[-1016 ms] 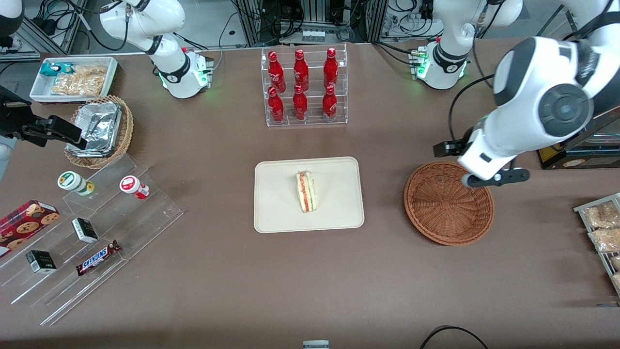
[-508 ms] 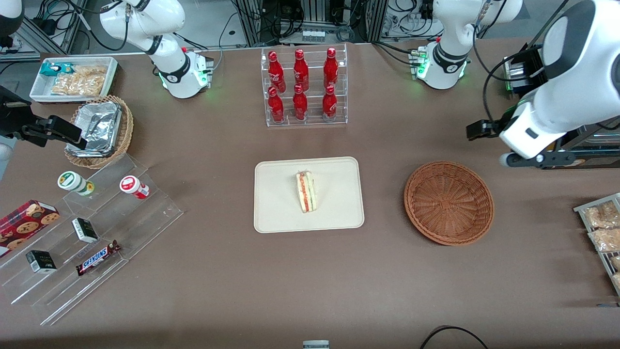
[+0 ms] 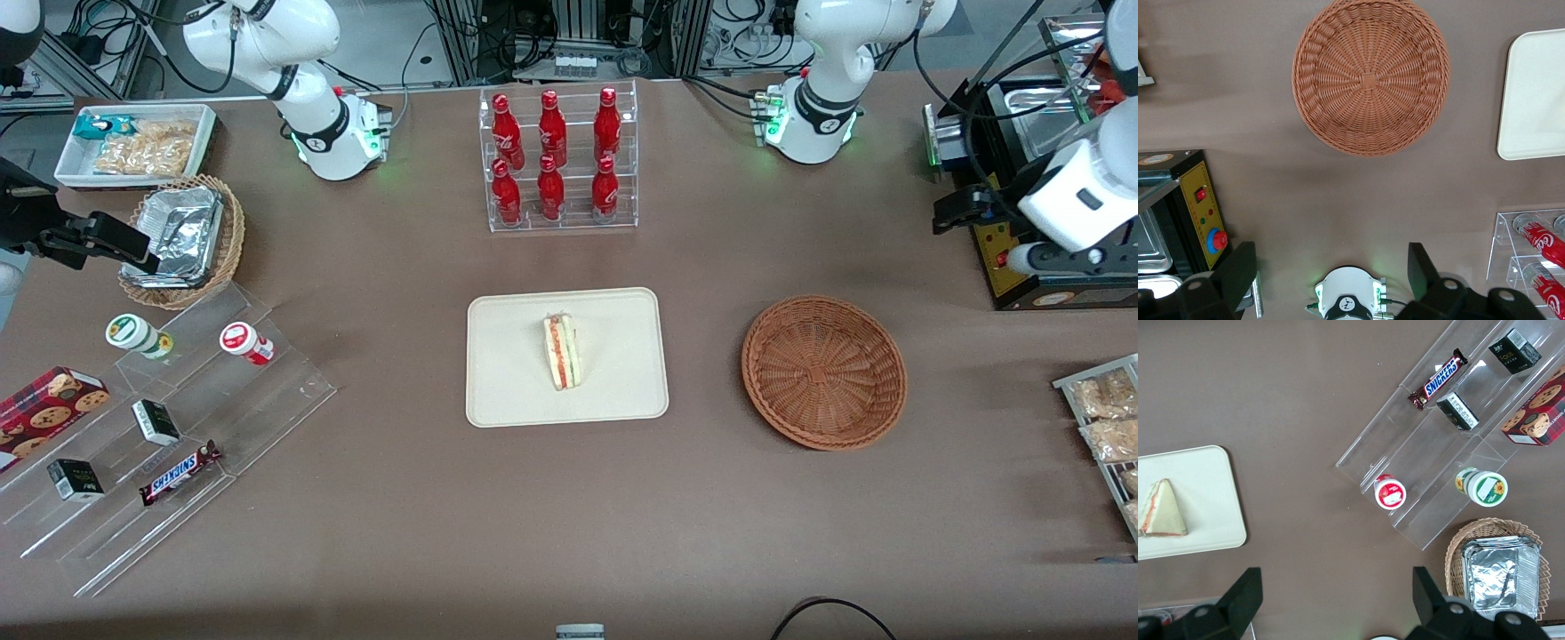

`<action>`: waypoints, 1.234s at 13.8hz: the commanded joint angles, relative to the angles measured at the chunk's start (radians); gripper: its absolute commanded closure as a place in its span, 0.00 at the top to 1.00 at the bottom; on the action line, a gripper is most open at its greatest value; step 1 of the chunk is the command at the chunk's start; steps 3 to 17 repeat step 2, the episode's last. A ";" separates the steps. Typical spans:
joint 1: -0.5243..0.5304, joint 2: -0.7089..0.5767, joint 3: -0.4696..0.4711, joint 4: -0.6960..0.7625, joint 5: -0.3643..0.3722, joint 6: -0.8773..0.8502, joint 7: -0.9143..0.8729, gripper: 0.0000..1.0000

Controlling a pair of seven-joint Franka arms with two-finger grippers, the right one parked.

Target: Place sandwich from basket to tray

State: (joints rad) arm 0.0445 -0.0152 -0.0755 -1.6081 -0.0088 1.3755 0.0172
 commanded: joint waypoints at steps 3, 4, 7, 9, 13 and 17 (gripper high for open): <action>0.014 -0.026 -0.017 -0.019 0.015 0.034 0.014 1.00; 0.014 -0.026 -0.017 -0.019 0.015 0.034 0.014 1.00; 0.014 -0.026 -0.017 -0.019 0.015 0.034 0.014 1.00; 0.014 -0.026 -0.017 -0.019 0.015 0.034 0.014 1.00; 0.014 -0.026 -0.017 -0.019 0.015 0.034 0.014 1.00; 0.014 -0.026 -0.017 -0.019 0.015 0.034 0.014 1.00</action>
